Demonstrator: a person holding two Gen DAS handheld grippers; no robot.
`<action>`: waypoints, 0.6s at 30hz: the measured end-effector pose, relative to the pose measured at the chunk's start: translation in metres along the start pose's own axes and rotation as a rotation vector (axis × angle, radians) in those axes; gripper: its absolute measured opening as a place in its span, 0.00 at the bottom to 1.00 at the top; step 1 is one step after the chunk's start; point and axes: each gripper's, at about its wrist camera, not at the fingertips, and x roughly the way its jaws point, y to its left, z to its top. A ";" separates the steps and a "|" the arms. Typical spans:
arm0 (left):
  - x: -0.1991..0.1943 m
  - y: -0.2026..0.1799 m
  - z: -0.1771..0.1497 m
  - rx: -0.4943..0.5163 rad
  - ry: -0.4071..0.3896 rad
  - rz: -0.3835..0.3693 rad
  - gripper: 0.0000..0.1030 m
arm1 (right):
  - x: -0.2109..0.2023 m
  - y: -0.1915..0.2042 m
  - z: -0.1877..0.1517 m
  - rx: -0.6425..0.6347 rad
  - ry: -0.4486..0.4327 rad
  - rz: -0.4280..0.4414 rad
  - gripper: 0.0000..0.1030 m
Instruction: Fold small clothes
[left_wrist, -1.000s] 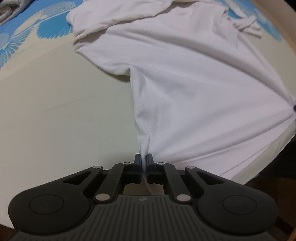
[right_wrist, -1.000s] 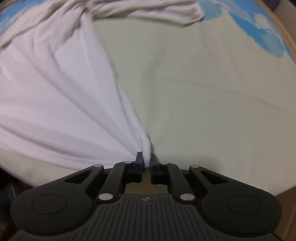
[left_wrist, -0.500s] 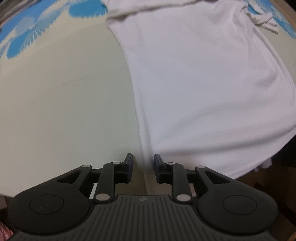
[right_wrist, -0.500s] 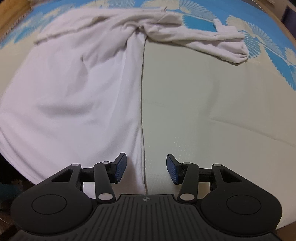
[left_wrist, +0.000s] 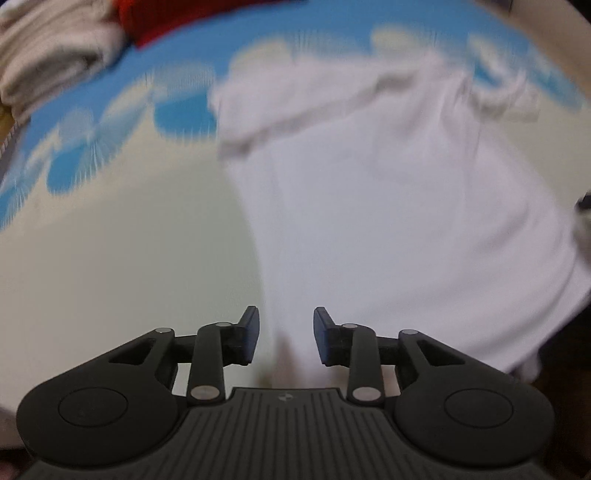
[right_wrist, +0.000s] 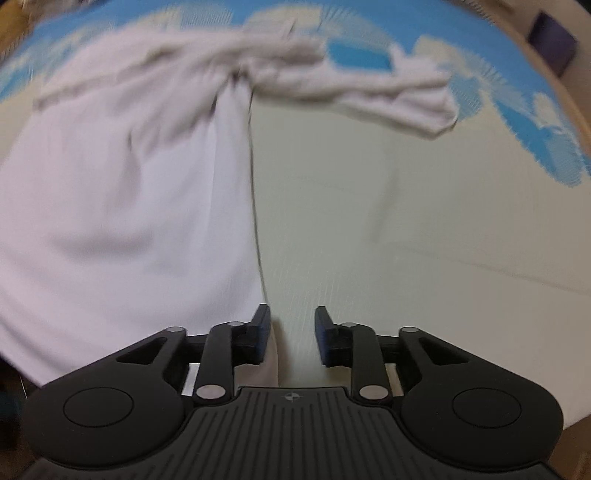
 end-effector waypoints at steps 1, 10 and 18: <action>-0.002 -0.003 0.008 -0.009 -0.053 -0.007 0.35 | -0.004 -0.002 0.005 0.020 -0.028 -0.005 0.30; 0.023 -0.040 0.082 -0.103 -0.151 -0.047 0.20 | -0.044 -0.005 0.077 0.227 -0.277 0.057 0.30; 0.064 -0.067 0.187 -0.077 -0.204 -0.133 0.21 | -0.044 -0.047 0.177 0.582 -0.380 0.203 0.30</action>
